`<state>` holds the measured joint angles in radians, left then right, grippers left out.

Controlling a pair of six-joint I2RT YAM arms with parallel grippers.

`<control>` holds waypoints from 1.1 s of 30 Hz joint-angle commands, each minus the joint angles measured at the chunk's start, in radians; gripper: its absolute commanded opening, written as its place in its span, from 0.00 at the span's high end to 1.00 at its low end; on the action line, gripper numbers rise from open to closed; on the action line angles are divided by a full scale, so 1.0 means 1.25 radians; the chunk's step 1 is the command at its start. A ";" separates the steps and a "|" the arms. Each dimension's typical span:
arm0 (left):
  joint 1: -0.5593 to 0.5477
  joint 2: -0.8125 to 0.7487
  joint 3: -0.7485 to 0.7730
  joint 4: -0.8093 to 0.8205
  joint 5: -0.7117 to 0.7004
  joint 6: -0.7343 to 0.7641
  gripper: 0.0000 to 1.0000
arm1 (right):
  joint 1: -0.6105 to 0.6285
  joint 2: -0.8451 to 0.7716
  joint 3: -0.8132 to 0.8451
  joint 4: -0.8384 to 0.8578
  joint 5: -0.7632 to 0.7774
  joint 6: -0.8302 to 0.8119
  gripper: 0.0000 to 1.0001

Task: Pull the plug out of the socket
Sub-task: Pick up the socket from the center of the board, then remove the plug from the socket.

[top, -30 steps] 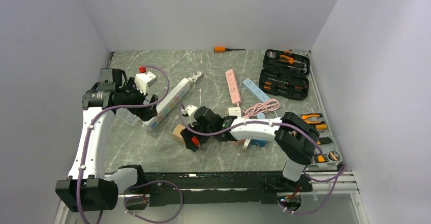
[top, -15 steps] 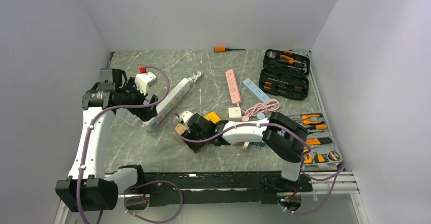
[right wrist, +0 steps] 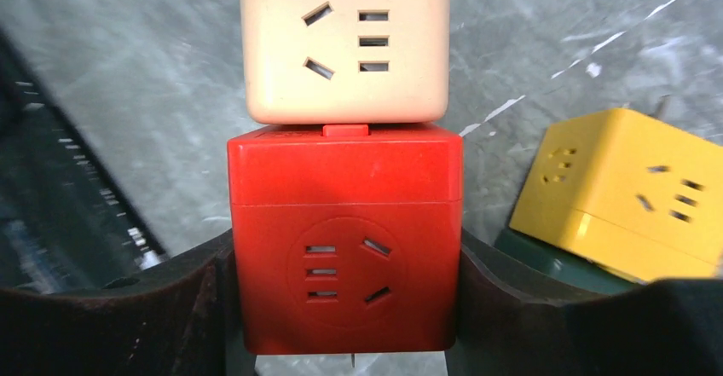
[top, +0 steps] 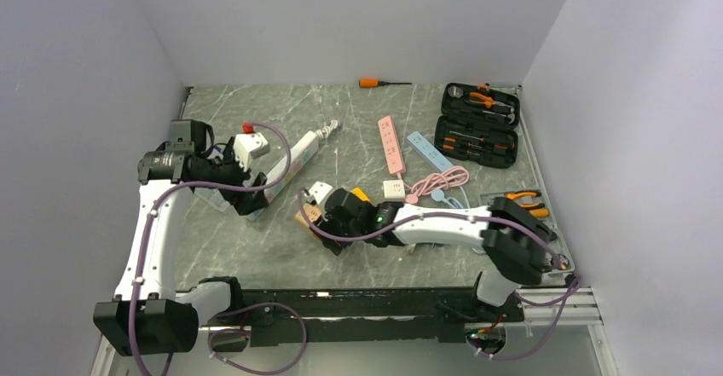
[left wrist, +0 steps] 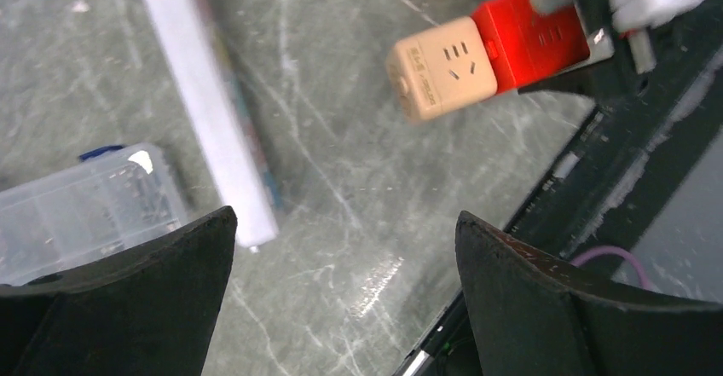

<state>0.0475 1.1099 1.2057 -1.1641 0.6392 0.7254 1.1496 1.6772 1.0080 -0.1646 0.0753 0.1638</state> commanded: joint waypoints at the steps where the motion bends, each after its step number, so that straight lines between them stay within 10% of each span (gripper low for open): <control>1: 0.004 0.006 -0.011 -0.121 0.175 0.172 0.01 | 0.012 -0.151 0.003 0.018 -0.007 -0.003 1.00; 7: 0.004 -0.021 -0.048 -0.312 0.375 0.480 0.01 | 0.038 -0.252 0.004 -0.017 -0.016 -0.026 1.00; 14: 0.002 -0.104 -0.031 -0.326 0.410 0.572 0.01 | 0.064 -0.279 0.057 -0.051 -0.028 -0.060 1.00; 33: -0.104 -0.190 -0.052 -0.127 0.385 0.389 0.01 | 0.132 -0.241 0.199 -0.109 -0.054 -0.123 1.00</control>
<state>-0.0799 0.8677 1.1252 -1.3746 1.0760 1.2560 1.2938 1.3785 1.1637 -0.3408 0.0170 0.0502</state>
